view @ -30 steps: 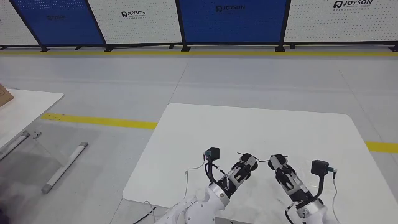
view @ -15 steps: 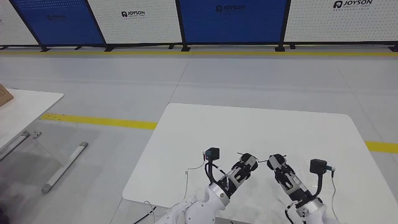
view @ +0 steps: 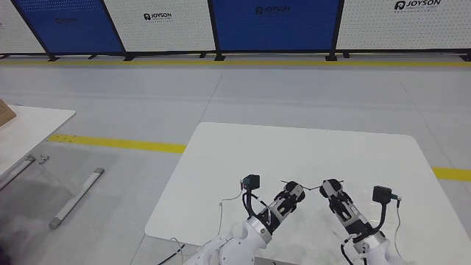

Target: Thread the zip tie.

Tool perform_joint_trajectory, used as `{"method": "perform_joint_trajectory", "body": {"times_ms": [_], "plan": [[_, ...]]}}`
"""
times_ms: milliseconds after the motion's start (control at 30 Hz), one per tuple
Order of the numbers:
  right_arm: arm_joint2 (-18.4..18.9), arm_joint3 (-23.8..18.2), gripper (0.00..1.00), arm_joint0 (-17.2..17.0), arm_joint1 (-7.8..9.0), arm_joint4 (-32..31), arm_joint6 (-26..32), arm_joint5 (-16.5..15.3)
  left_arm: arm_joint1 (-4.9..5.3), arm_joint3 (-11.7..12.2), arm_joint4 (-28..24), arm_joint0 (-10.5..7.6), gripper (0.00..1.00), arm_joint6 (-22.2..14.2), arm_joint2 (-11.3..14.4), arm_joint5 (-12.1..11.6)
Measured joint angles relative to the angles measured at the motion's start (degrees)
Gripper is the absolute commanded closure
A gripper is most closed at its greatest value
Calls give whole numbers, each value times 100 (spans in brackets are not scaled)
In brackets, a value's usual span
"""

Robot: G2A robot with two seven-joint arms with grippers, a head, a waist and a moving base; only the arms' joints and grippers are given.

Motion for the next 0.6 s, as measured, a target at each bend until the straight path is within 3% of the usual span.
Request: {"method": "perform_joint_trajectory", "body": {"times_ms": [267, 600], "plan": [[-41, -143, 100, -1, 32, 41, 11, 0, -40, 12, -437, 26, 100, 61, -38, -101], [-171, 119, 100, 227, 60, 29, 147, 0, -57, 9, -671, 23, 100, -78, -80, -174]]}}
